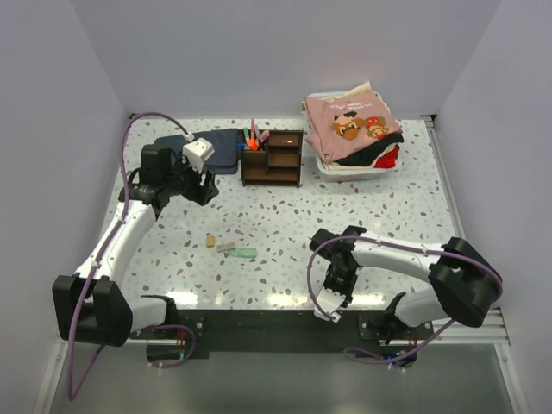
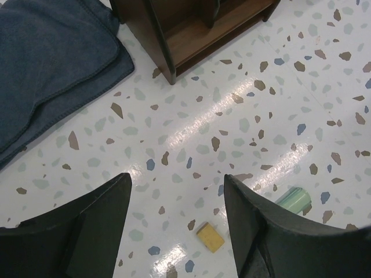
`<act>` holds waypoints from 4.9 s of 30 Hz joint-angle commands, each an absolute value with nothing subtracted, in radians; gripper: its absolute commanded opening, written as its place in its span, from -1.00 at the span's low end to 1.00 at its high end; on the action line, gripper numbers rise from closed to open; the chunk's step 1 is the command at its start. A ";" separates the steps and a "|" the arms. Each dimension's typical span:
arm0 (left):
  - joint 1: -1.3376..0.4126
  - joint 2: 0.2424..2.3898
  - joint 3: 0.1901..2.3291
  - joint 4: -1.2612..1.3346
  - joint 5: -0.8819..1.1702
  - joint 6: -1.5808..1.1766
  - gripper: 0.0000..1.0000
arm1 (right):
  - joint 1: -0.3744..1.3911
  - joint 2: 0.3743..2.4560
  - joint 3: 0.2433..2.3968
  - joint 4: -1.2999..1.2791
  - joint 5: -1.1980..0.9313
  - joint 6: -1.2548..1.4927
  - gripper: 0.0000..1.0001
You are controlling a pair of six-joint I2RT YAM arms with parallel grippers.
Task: Sort the stationery into containers
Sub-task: Move the stationery to the center of the board, then pick up the stationery from the center of the board.
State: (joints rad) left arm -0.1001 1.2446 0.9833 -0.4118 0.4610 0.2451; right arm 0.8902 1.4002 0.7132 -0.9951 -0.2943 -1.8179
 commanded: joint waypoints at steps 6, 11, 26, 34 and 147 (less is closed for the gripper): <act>-0.081 1.212 0.963 -0.361 0.489 0.219 0.39 | 0.894 1.522 0.947 -0.896 -0.346 -1.552 -0.92; -0.080 1.218 0.962 -0.362 0.492 0.221 0.39 | 0.853 1.592 1.124 -0.778 -0.533 -1.229 -1.00; -0.058 1.259 0.960 -0.380 0.529 0.207 0.38 | 0.684 1.637 0.784 0.685 -0.502 -0.014 -1.00; -0.046 1.293 0.940 -0.359 0.569 0.198 0.37 | 0.724 1.681 0.683 1.026 -0.344 -0.089 -1.00; 0.155 1.209 0.900 -0.413 0.670 0.207 0.49 | 0.897 2.265 1.913 -0.870 -0.043 -0.859 -0.09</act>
